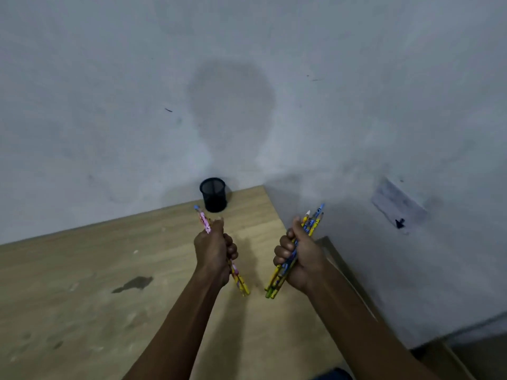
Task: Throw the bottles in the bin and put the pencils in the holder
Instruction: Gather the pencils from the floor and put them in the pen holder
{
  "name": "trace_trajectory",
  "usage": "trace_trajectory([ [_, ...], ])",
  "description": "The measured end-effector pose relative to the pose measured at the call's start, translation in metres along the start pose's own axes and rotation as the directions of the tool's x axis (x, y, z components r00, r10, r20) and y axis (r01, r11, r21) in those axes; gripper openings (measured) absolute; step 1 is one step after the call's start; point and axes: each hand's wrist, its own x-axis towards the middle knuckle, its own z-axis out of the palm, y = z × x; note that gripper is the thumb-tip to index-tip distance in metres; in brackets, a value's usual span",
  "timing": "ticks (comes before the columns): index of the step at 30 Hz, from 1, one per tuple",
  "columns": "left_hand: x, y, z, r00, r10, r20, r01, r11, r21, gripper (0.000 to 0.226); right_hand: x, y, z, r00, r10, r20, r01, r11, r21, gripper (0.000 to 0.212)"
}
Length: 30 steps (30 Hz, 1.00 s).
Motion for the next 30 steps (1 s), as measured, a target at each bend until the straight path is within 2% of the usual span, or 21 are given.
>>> trace_trajectory([
  [7, 0.160, 0.050, 0.011, 0.964, 0.183, -0.191, -0.173, 0.983, 0.065, 0.044, 0.158, 0.009, 0.096, 0.971, -0.196, -0.140, 0.194, 0.981, -0.025, 0.049],
  [13, 0.269, 0.076, 0.031, 0.889, 0.339, -0.308, -0.336, 0.940, 0.064, 0.048, 0.271, 0.021, 0.158, 0.906, -0.397, -0.145, 0.374, 0.913, -0.161, 0.044],
  [19, 0.324, 0.057, 0.041, 0.830, 0.498, -0.251, -0.488, 0.867, 0.105, 0.044, 0.333, 0.038, 0.176, 0.850, -0.523, -0.065, 0.484, 0.823, -0.297, 0.044],
  [26, 0.345, 0.025, 0.036, 0.836, 0.534, -0.125, -0.517, 0.844, 0.145, 0.043, 0.364, 0.065, 0.162, 0.816, -0.566, 0.120, 0.542, 0.675, -0.500, 0.031],
  [30, 0.352, 0.015, 0.029, 0.836, 0.544, -0.072, -0.524, 0.830, 0.190, 0.039, 0.368, 0.075, 0.156, 0.803, -0.574, 0.160, 0.545, 0.598, -0.587, 0.023],
])
